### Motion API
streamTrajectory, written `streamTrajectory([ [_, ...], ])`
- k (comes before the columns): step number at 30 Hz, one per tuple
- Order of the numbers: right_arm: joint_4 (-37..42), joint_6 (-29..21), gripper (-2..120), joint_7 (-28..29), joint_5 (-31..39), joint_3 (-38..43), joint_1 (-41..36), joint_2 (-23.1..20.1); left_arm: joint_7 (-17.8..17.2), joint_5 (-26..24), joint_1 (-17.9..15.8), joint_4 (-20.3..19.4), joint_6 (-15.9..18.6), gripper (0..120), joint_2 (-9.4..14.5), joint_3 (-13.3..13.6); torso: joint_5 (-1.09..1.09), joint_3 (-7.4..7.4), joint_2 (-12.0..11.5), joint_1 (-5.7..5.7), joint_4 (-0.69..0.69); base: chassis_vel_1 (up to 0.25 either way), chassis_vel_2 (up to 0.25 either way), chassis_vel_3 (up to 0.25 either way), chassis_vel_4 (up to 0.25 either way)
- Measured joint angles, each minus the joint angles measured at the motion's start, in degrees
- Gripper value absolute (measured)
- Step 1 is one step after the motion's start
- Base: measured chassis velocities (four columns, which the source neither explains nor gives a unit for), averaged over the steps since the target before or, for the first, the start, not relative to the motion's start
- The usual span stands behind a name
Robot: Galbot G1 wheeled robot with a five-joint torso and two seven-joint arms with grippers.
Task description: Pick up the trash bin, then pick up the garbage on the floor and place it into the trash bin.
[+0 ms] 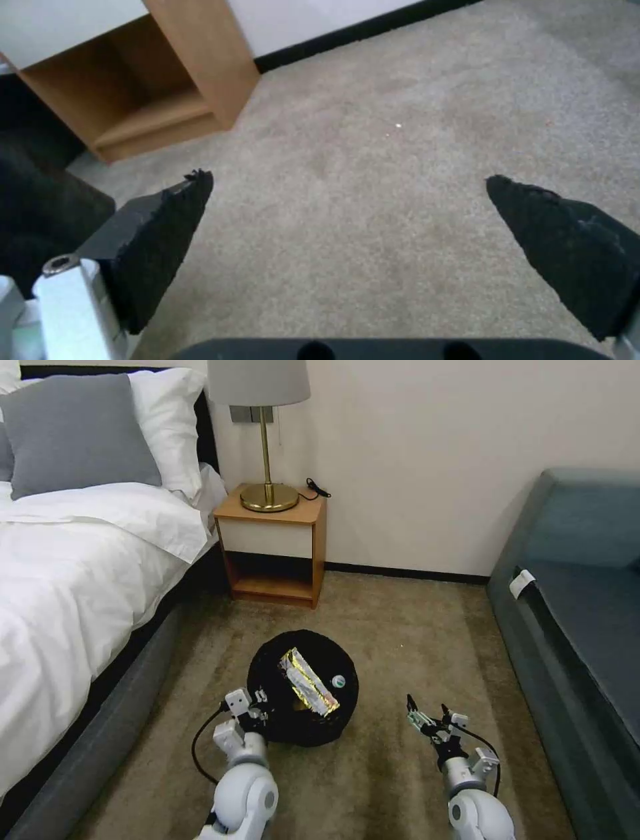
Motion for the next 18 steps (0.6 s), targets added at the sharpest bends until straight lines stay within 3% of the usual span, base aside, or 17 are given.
streamTrajectory([
  [7,-1.58,-0.03,100,-0.07,0.11,-0.06,1.47,-0.39,-3.1,-6.62,-7.84,6.63,1.74,3,-0.49,-1.56,0.0,0.0,0.0,0.0,0.01,0.0,0.0,0.0,0.0],
  [18,-4.12,-0.08,100,-0.44,0.37,0.13,3.46,-1.45,-4.93,-11.85,-14.08,14.13,2.6,3,-1.76,-2.15,0.0,0.01,0.0,0.0,0.01,0.0,0.0,0.0,0.0],
])
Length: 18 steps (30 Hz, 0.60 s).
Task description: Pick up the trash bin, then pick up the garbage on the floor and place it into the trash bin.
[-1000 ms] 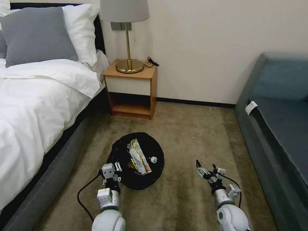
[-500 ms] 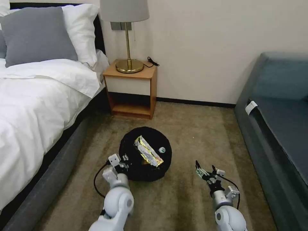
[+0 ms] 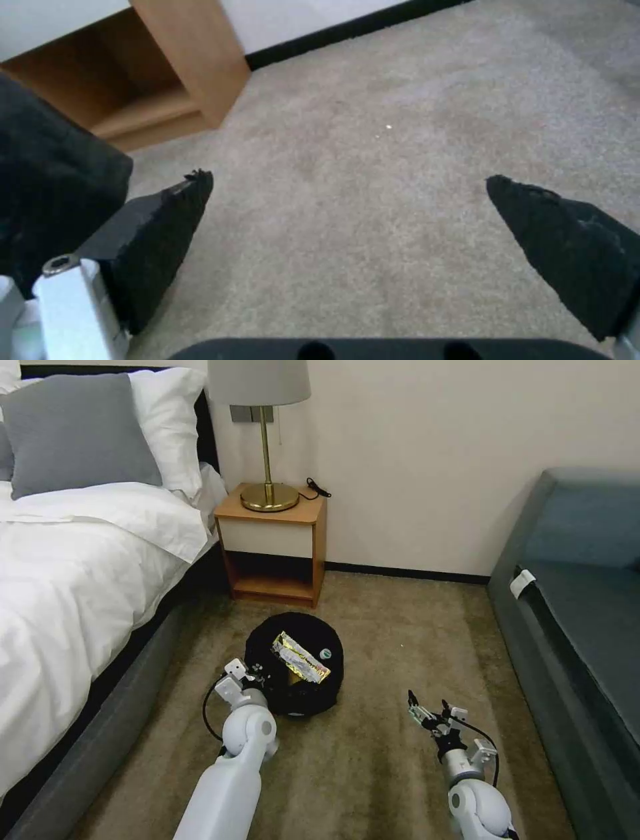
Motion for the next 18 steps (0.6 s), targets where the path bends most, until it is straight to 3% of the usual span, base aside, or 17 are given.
streamTrajectory([
  [12,-0.94,-0.01,100,-0.3,0.33,-0.02,0.86,-0.71,-0.82,-0.96,-1.94,2.26,1.63,3,-0.68,-0.5,0.0,0.0,0.0,0.0,0.0,0.0,0.0,0.0,0.0],
  [16,-1.12,0.0,100,-0.32,0.4,0.01,0.98,-0.92,-0.92,-1.14,-1.98,2.29,2.26,15,-0.74,-0.52,0.0,-0.01,0.0,0.0,0.0,0.0,0.0,0.0,0.0],
  [18,-1.12,-0.01,100,-0.37,0.41,0.01,0.83,-0.97,-0.77,-1.18,-1.78,1.93,2.86,26,-0.62,-0.48,0.0,-0.01,0.0,0.0,0.0,0.0,0.0,0.0,0.0],
])
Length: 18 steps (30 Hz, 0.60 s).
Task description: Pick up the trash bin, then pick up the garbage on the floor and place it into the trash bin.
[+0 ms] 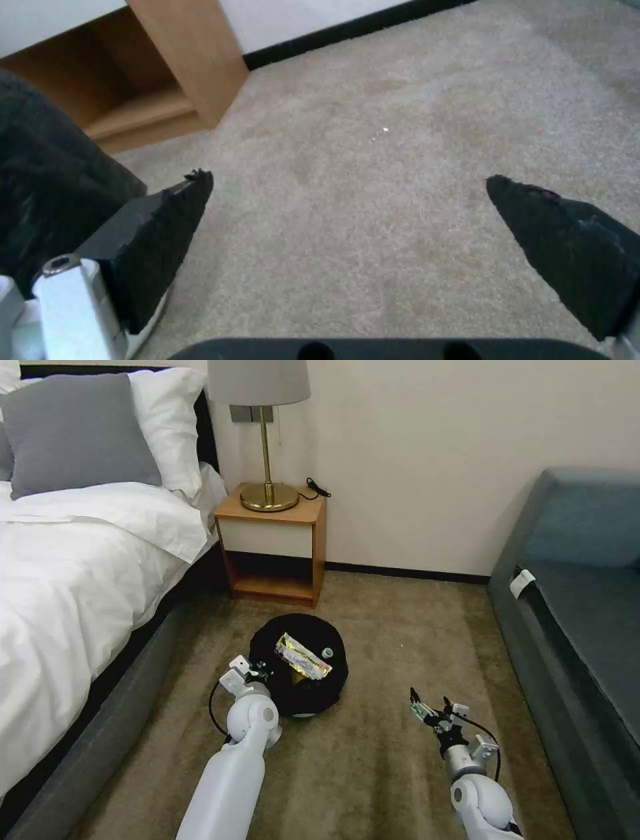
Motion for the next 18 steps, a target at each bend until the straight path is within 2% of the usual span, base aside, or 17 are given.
streamTrajectory([
  [2,0.0,0.0,100,-0.01,0.01,0.0,-0.08,0.0,0.09,-0.08,0.2,-0.36,0.33,30,0.09,0.05,0.0,0.0,0.0,0.0,0.0,0.0,0.0,0.0,0.0],
  [5,0.8,-0.2,100,-0.01,0.57,0.05,-0.55,0.12,0.32,-0.11,0.9,-1.54,1.24,43,0.41,0.11,0.0,0.0,0.0,0.0,0.0,0.0,0.0,0.0,0.0],
  [6,0.8,-0.2,100,-0.01,0.57,0.05,-0.55,0.12,0.32,-0.11,0.9,-1.54,1.24,43,0.41,0.11,0.0,0.0,0.0,0.0,0.0,0.0,0.0,0.0,0.0],
  [8,1.85,-0.38,100,-0.01,0.73,0.04,-0.94,0.14,0.38,-0.06,1.41,-2.4,1.56,55,0.65,0.02,0.0,0.0,0.0,0.0,0.0,0.0,0.0,0.0,0.0],
  [12,2.57,-0.44,100,0.01,0.84,0.03,-1.25,0.03,0.49,0.28,1.91,-3.19,1.67,65,0.84,-0.07,0.0,0.0,0.0,0.0,0.0,0.0,0.0,0.0,0.0],
  [15,3.15,-0.45,100,0.02,0.91,0.07,-1.74,-0.15,1.89,1.38,2.93,-4.51,1.68,80,1.22,-0.1,0.0,0.0,0.0,0.0,0.0,0.0,0.0,0.0,0.0],
  [18,3.67,-0.45,100,0.02,0.92,0.06,-2.08,-0.17,3.27,3.2,3.79,-5.5,1.68,88,1.49,-0.1,0.0,0.0,0.0,0.0,0.0,0.0,0.0,0.0,0.0],
])
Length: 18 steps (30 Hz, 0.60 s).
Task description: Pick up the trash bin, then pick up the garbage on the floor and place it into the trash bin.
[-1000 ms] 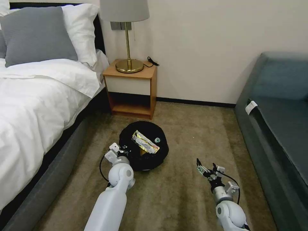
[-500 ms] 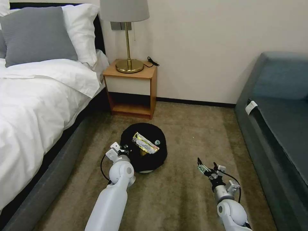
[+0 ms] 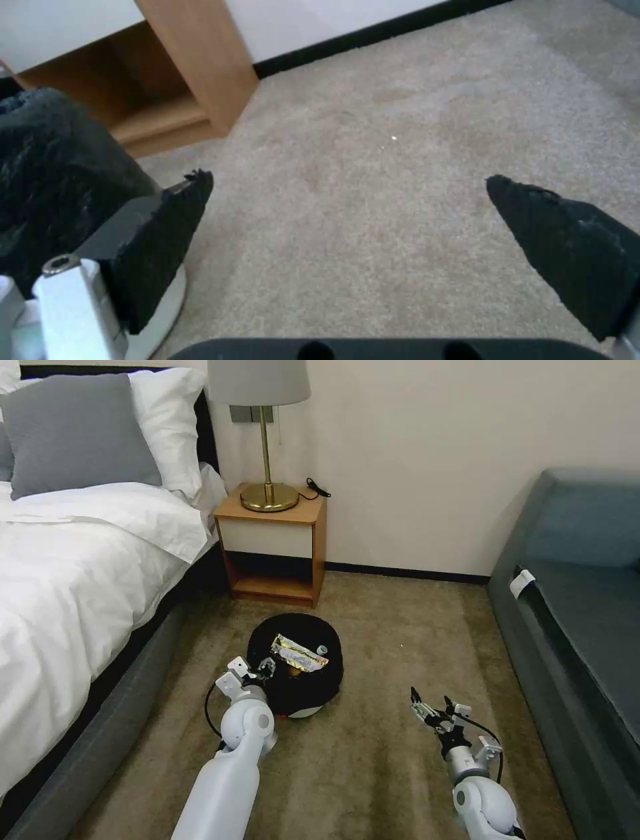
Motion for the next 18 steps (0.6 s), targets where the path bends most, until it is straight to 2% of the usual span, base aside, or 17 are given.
streamTrajectory([
  [2,0.52,0.0,100,0.0,0.0,-0.02,-0.36,0.02,1.86,3.27,1.04,-0.87,-0.18,98,0.22,-0.02,0.0,0.0,0.0,0.0,0.0,0.0,0.0,0.0,0.0],
  [4,0.78,0.01,100,0.0,0.0,-0.05,-0.54,0.05,2.75,4.95,1.64,-1.43,-0.3,99,0.33,-0.02,0.0,0.0,0.0,0.0,0.0,0.0,0.0,0.0,0.0],
  [6,1.15,0.05,100,0.02,0.0,-0.06,-0.82,0.04,4.21,8.07,2.82,-2.47,-0.49,100,0.51,-0.01,0.0,0.0,0.0,0.0,0.0,0.0,0.0,0.0,0.0],
  [7,1.15,0.05,100,0.02,0.0,-0.06,-0.82,0.04,4.21,8.07,2.82,-2.47,-0.49,100,0.51,-0.01,0.0,0.0,0.0,0.0,0.0,0.0,0.0,0.0,0.0],
  [10,1.83,0.37,100,0.17,0.0,-0.06,-1.34,0.0,7.27,14.26,5.8,-4.89,-1.73,100,1.0,0.1,0.0,0.0,0.0,0.0,0.0,0.0,0.0,0.0,0.0],
  [11,1.83,0.37,100,0.17,0.0,-0.06,-1.34,0.0,7.27,14.26,5.8,-4.89,-1.73,100,1.0,0.1,0.0,0.0,0.0,0.0,0.0,0.0,0.0,0.0,0.0],
  [14,2.72,0.67,100,0.37,-0.02,-0.11,-1.97,0.02,9.19,19.33,8.65,-6.79,-3.03,100,1.41,0.11,0.0,0.0,0.0,0.0,0.01,0.0,0.0,0.0,0.0],
  [15,2.72,0.67,100,0.37,-0.02,-0.11,-1.97,0.02,9.19,19.33,8.65,-6.79,-3.03,100,1.41,0.11,0.0,0.0,0.0,0.0,0.01,0.0,0.0,0.0,0.0],
  [18,3.6,1.69,100,0.43,-0.15,-0.34,-2.72,0.23,10.24,24.52,11.06,-8.11,-4.8,100,1.73,-0.39,0.0,0.0,0.0,0.0,0.0,0.0,0.0,0.0,0.0],
])
